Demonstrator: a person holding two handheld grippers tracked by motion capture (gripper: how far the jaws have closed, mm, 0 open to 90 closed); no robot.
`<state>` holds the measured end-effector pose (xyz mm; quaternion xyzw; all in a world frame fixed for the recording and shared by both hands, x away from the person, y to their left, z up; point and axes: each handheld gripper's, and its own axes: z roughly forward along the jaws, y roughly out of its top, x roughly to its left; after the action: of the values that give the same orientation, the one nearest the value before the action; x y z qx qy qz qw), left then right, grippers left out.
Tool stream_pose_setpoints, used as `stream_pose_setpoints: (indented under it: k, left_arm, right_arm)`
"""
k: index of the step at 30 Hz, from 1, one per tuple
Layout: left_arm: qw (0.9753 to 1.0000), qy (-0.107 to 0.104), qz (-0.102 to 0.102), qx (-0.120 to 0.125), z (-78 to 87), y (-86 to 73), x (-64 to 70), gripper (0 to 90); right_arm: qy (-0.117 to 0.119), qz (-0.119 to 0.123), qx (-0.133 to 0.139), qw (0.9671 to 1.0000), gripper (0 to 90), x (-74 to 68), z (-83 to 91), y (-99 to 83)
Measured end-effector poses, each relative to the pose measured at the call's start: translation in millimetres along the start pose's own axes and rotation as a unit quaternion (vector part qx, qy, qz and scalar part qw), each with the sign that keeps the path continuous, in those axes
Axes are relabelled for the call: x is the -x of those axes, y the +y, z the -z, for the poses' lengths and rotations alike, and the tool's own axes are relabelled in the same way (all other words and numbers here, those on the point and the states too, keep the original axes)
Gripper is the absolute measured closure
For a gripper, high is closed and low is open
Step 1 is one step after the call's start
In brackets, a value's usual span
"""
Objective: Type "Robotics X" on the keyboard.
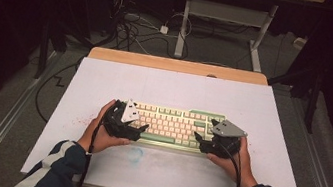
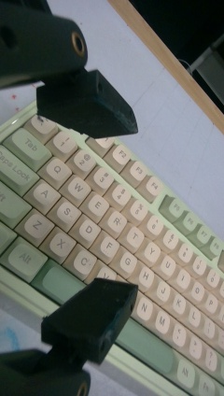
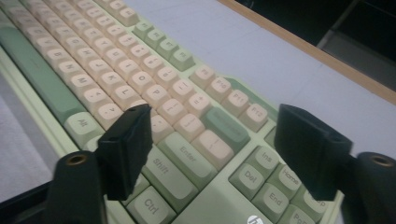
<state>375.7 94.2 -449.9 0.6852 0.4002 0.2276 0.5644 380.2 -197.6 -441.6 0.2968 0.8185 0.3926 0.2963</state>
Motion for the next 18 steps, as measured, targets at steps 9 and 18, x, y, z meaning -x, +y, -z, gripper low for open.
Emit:
stream_pose_setpoints:
  k: [9, 18]
  left_arm:
    - [0.9999, -0.014, -0.009, 0.004, 2.5, -2.1, 3.2, 17.4]
    - [0.9998, -0.013, -0.013, -0.007, 1.4, -4.7, 3.6, 19.0]
  right_arm:
    - [-0.008, -0.010, 0.005, 0.9999, 17.8, -3.2, -2.3, -0.3]
    - [-0.015, -0.003, 0.004, 0.9999, 18.9, -4.7, -1.5, 0.2]
